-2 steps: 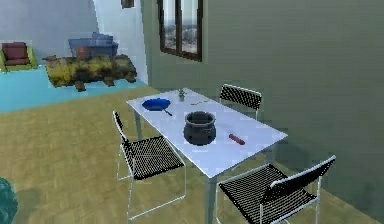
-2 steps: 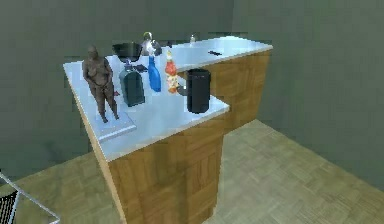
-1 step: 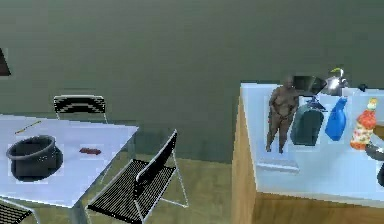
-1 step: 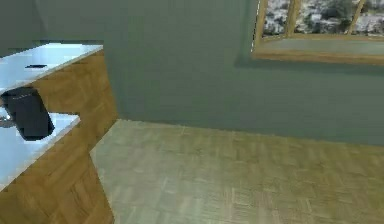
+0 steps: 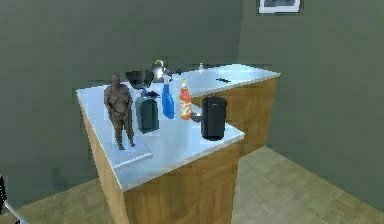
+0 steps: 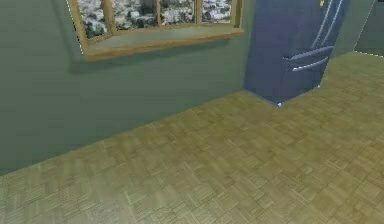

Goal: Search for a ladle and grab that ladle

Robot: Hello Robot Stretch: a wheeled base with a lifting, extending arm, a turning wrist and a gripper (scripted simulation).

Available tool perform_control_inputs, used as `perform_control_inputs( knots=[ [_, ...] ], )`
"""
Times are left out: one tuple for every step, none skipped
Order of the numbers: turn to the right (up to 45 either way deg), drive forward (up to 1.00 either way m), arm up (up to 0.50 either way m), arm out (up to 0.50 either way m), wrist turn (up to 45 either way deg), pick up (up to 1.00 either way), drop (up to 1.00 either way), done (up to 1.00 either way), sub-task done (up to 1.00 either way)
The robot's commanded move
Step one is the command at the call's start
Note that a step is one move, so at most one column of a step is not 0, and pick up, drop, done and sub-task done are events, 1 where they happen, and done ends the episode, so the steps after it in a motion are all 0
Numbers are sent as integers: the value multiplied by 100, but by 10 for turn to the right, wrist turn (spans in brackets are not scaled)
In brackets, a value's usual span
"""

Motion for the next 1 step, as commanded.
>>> perform_control_inputs(
  knots=[
    [0, 40, 0, 0, 0, 0, 0, 0, 0]
  ],
)
